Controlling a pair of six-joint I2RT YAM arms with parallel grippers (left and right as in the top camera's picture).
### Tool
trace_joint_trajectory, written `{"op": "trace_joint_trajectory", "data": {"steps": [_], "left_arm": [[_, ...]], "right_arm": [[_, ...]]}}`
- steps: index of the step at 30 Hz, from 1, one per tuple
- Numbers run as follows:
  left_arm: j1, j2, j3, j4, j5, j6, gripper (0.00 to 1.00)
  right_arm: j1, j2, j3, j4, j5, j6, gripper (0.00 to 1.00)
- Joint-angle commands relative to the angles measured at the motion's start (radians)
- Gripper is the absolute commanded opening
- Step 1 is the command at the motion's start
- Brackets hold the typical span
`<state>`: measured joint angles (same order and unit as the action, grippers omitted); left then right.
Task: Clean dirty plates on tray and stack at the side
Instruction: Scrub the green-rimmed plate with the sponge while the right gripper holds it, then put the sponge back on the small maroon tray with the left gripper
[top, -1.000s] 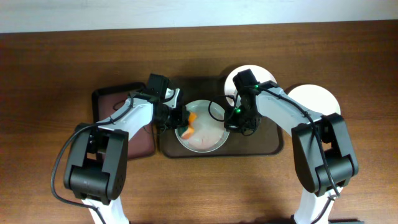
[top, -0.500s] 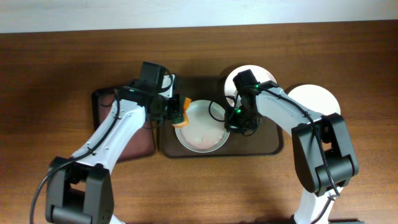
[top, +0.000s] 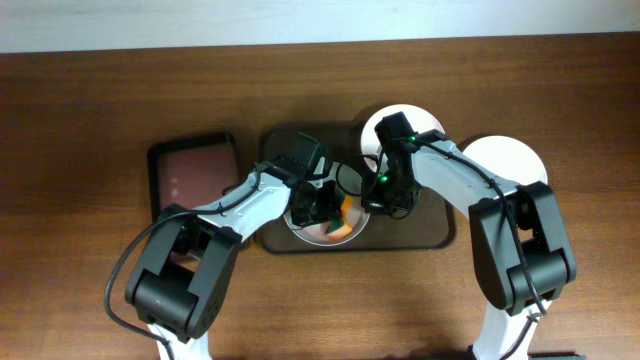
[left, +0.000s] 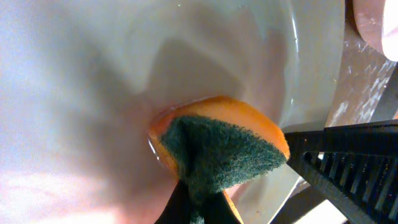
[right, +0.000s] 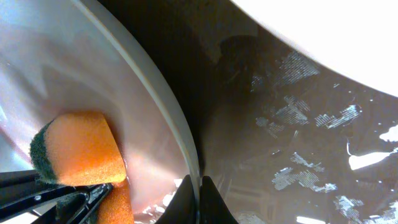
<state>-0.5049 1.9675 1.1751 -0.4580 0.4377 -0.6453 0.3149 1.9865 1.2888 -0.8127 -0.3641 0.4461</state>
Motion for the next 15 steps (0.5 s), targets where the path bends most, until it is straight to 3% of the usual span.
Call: {"op": "trace_joint_trajectory", "data": {"steps": [1,10,15], "left_arm": [[0.006,0.02,-0.029,-0.06,-0.26,0.015,0.0],[0.052,-0.188,-0.002,-0.086,-0.43,0.307,0.0],[0.15,-0.383,-0.002,-0.212,-0.515,0.349,0.0]], "right_arm": [[0.002,-0.017,0.006,-0.011,0.008,0.003,0.04],[0.001,-0.017,0.006,-0.011,0.008,0.003,0.04],[-0.001,-0.017,0.006,-0.01,0.009,0.003,0.04]]}}
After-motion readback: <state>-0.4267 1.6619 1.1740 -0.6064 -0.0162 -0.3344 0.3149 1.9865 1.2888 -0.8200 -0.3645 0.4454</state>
